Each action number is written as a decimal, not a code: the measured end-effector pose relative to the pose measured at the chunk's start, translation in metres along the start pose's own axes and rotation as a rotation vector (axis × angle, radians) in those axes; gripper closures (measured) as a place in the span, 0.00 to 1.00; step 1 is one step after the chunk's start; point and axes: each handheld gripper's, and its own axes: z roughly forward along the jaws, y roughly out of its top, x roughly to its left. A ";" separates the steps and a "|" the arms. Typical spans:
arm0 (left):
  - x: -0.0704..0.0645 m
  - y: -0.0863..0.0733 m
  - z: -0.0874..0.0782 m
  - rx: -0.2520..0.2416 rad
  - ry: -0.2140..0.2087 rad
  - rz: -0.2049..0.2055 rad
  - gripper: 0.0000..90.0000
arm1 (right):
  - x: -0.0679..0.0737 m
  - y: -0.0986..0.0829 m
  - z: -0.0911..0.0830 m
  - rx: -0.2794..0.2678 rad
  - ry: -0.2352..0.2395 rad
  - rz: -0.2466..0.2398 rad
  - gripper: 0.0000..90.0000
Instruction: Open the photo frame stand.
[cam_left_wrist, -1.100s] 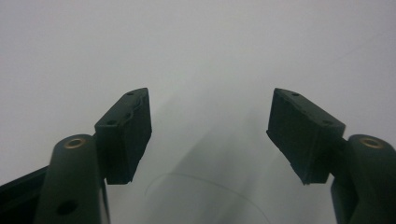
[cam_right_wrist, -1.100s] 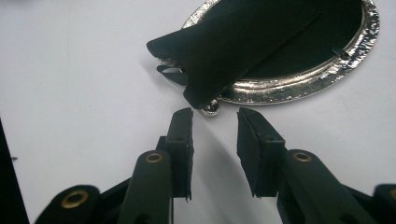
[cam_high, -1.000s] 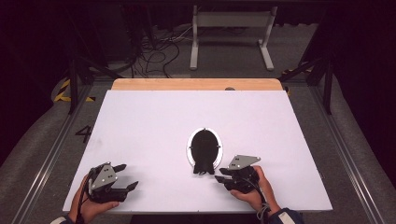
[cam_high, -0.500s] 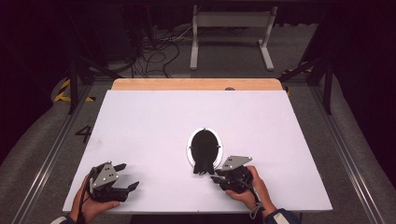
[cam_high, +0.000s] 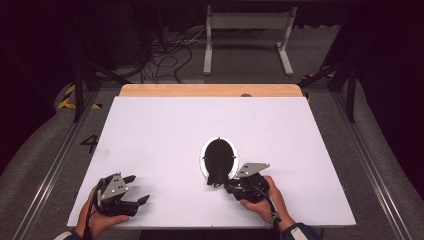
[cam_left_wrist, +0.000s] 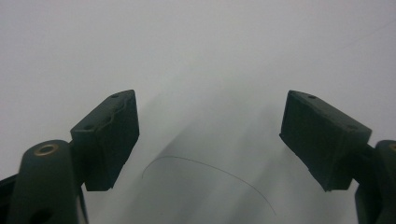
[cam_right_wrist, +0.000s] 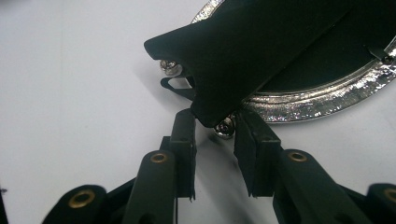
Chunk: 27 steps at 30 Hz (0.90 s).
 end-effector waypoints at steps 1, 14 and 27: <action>0.000 0.000 0.000 0.002 -0.002 -0.001 0.22 | -0.001 0.000 0.000 -0.006 0.008 0.010 0.76; -0.001 0.001 0.003 0.019 0.001 -0.003 0.21 | -0.013 0.000 -0.001 -0.101 0.131 0.162 0.71; -0.004 0.007 0.011 0.035 -0.011 0.014 0.20 | -0.042 -0.005 0.006 -0.140 0.302 0.407 0.64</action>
